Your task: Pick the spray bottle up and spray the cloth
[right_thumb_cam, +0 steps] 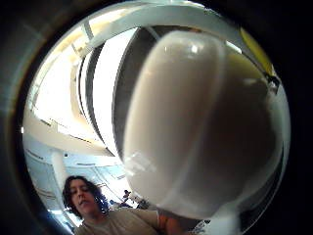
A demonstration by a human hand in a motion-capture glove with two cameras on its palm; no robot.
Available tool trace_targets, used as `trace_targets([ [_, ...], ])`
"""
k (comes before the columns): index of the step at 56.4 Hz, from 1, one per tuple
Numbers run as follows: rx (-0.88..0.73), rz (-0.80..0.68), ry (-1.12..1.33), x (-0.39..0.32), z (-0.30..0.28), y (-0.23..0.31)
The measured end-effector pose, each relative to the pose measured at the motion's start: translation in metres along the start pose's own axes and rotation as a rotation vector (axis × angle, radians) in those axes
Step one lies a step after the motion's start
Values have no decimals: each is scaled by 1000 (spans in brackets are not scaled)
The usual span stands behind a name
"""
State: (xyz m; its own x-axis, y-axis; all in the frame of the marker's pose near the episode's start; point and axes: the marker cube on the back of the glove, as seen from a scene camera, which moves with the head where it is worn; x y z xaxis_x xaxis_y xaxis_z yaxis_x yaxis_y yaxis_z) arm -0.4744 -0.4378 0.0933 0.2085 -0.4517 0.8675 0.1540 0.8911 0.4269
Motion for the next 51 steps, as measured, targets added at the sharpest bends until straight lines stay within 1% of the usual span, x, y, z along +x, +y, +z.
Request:
trace_targets([
  [10, 33, -18, 22, 3, -2, -4],
  [14, 15, -10, 18, 5, 0, 0],
  [21, -7, 61, -41, 12, -11, 0],
  [23, -55, 99, -56, 15, -14, 3],
  [28, -276, 143, 20, 22, -23, 22],
  [32, -351, 137, 165, 24, -38, 27],
  [35, -382, 121, 270, 26, -53, 34],
  [40, -374, 124, 331, 16, -84, 47],
  [51, -530, 107, 527, -1, -154, 85],
])
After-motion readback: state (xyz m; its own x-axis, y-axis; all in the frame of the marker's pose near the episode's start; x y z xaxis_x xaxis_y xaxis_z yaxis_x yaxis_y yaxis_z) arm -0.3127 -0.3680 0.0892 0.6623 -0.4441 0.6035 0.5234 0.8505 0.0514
